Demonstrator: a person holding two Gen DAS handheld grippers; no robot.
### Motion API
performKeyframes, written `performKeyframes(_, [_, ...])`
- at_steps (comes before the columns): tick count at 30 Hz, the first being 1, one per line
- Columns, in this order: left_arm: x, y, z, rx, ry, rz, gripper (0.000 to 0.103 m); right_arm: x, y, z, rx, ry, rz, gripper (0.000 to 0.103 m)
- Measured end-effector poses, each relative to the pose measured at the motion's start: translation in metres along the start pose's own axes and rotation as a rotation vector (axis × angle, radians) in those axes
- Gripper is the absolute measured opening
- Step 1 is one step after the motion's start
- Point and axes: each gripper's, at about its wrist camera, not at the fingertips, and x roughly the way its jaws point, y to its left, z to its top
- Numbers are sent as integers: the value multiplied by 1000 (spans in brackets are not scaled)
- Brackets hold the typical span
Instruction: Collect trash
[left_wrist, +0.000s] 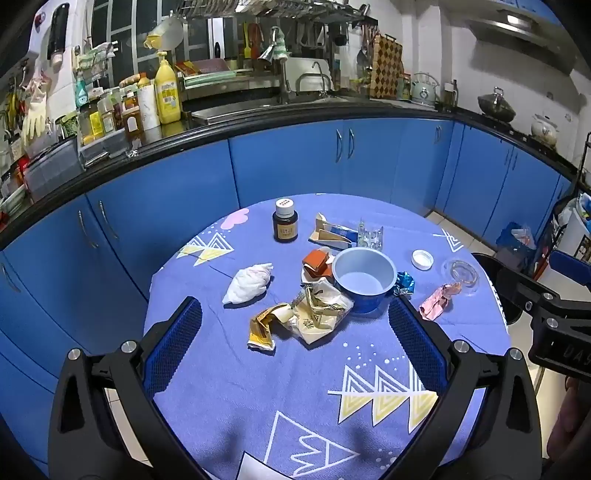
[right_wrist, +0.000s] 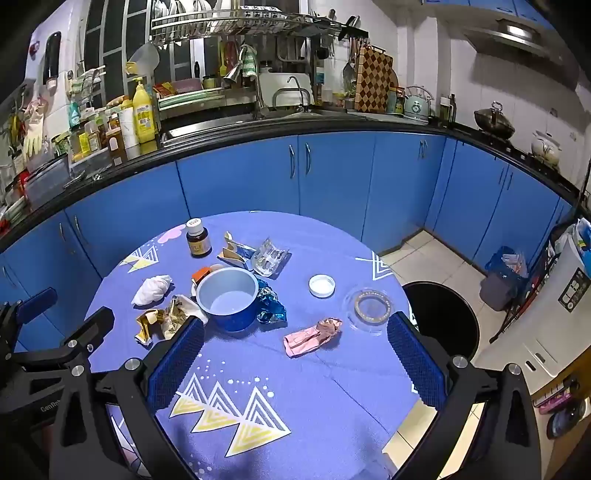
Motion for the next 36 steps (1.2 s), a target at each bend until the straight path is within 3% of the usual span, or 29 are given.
performKeyframes(36, [4, -1, -5, -7, 8, -5, 100, -4, 4, 2, -6, -3, 5, 97])
